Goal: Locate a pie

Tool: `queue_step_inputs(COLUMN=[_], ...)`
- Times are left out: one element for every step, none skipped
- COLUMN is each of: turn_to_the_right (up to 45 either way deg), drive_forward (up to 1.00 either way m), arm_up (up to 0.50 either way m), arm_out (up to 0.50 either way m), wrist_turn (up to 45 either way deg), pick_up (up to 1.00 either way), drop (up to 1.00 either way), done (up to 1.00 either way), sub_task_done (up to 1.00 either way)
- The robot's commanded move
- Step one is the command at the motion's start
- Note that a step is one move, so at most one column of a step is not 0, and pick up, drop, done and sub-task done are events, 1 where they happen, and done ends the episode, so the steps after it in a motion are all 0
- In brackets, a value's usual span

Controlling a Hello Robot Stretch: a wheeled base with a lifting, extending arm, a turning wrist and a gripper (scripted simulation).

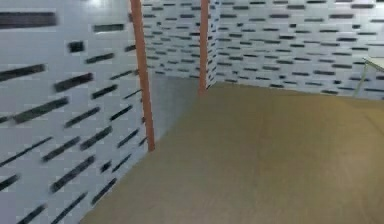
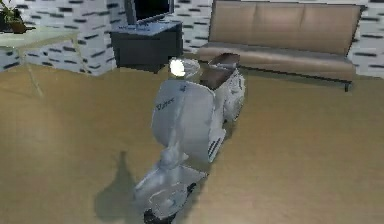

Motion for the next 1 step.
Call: queue_step_inputs(turn_to_the_right=[0.0], drive_forward=[1.00], arm_up=[0.00], arm_out=[0.00], wrist_turn=[0.0], pick_up=[0.00], drop=[0.00], done=[0.00], sub_task_done=[0.00])
